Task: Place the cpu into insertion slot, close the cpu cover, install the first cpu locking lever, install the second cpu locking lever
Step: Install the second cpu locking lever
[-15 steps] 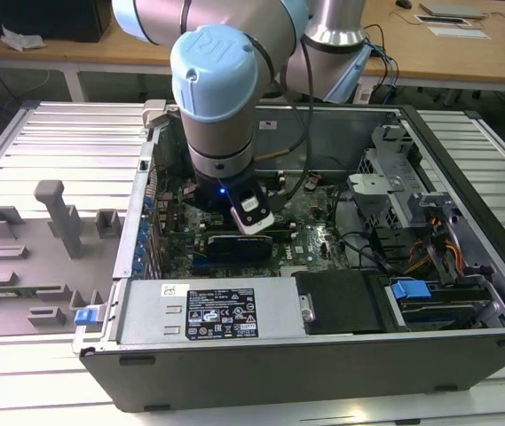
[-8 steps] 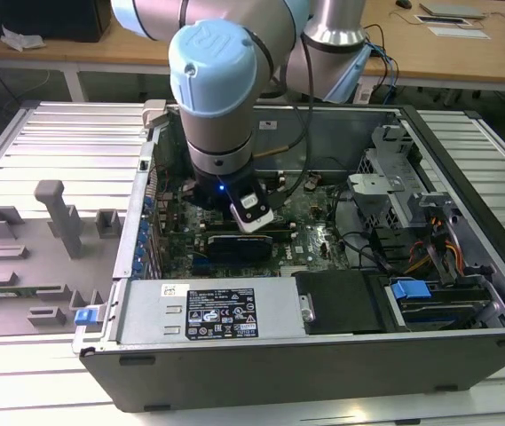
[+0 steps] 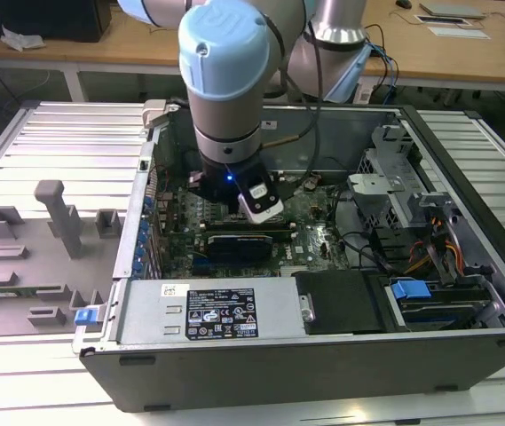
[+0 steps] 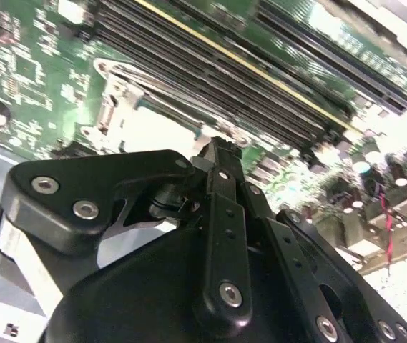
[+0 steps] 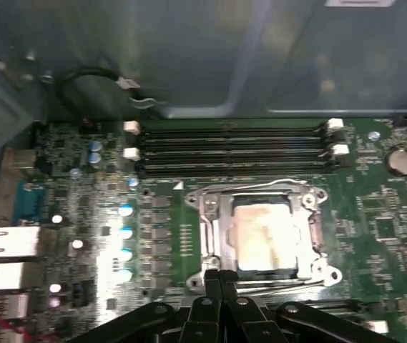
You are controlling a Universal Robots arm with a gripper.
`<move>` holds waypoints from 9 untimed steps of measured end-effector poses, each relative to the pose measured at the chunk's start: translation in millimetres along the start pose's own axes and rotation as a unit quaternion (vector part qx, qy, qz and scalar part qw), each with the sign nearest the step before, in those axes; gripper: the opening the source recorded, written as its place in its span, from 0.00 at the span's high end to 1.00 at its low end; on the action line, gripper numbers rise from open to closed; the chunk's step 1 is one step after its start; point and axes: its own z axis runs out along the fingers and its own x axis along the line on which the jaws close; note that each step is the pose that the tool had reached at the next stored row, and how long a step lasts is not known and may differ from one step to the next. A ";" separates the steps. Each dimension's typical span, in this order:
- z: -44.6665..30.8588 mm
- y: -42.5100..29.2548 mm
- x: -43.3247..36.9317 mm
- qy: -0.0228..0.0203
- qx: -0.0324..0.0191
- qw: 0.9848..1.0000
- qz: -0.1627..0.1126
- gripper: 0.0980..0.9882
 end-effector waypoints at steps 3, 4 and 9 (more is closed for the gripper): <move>0.5 -0.5 -11.8 0.002 0.000 1.000 0.001 0.99; 0.7 -0.6 -14.9 0.003 0.000 1.000 0.001 0.99; 2.9 4.1 -30.6 0.010 0.014 1.000 0.003 0.99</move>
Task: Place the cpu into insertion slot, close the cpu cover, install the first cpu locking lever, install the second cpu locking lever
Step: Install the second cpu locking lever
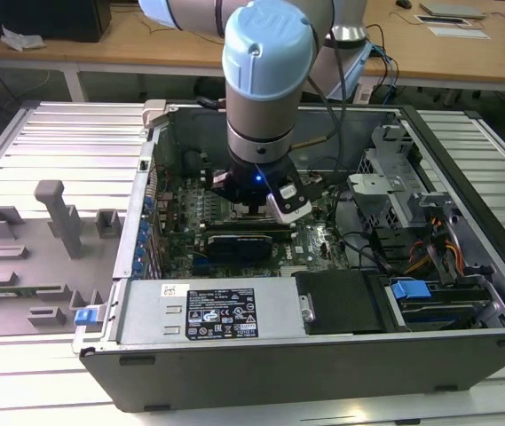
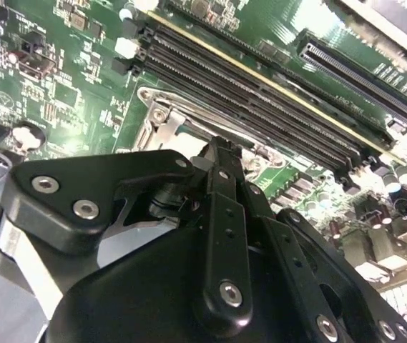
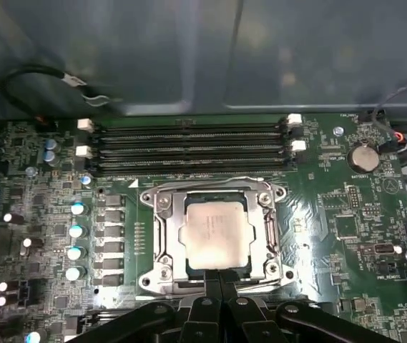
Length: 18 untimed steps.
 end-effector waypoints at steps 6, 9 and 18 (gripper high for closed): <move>7.0 25.0 -0.9 0.004 0.031 0.999 0.000 0.99; 5.5 34.5 -0.8 0.003 0.037 0.999 0.000 0.99; 1.5 37.0 -0.9 0.003 0.041 0.999 -0.001 0.99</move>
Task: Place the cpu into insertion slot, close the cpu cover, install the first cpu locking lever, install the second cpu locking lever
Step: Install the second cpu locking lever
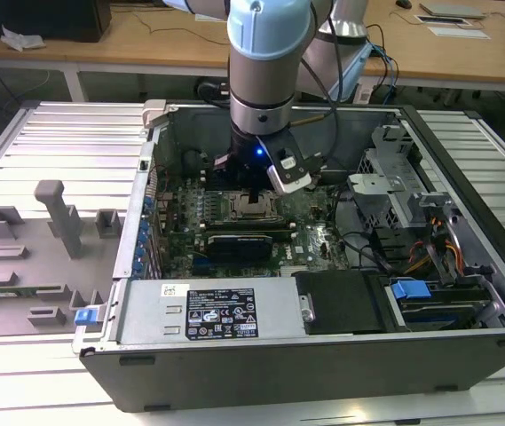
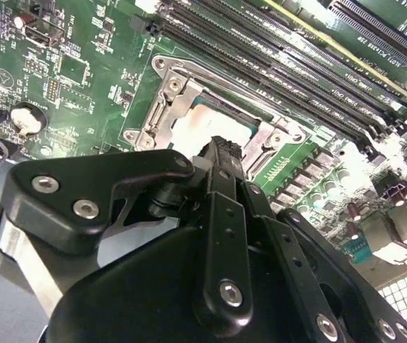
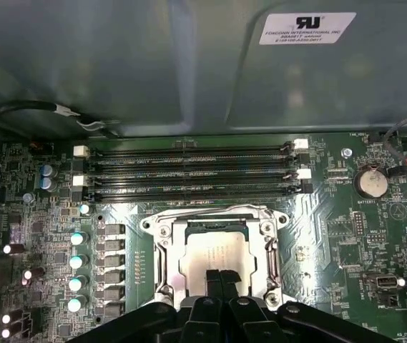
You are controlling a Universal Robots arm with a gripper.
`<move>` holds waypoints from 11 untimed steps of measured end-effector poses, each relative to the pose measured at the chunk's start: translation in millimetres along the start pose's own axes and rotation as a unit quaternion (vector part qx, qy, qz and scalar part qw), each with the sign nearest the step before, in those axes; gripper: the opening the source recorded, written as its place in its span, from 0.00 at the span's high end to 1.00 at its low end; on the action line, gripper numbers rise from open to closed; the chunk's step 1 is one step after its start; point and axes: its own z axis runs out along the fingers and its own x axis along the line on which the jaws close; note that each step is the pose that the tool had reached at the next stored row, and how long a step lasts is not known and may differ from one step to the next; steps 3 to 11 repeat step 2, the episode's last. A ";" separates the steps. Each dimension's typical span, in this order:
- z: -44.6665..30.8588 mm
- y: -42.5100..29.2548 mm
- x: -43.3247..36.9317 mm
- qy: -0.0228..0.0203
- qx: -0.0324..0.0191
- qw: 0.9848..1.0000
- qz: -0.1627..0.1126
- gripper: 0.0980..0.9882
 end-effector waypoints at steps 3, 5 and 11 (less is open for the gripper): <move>0.0 0.0 0.0 0.000 0.000 1.000 0.000 0.99; 0.0 0.0 0.0 0.000 0.000 1.000 0.000 0.99; 0.0 0.0 0.0 0.000 0.000 1.000 0.000 0.99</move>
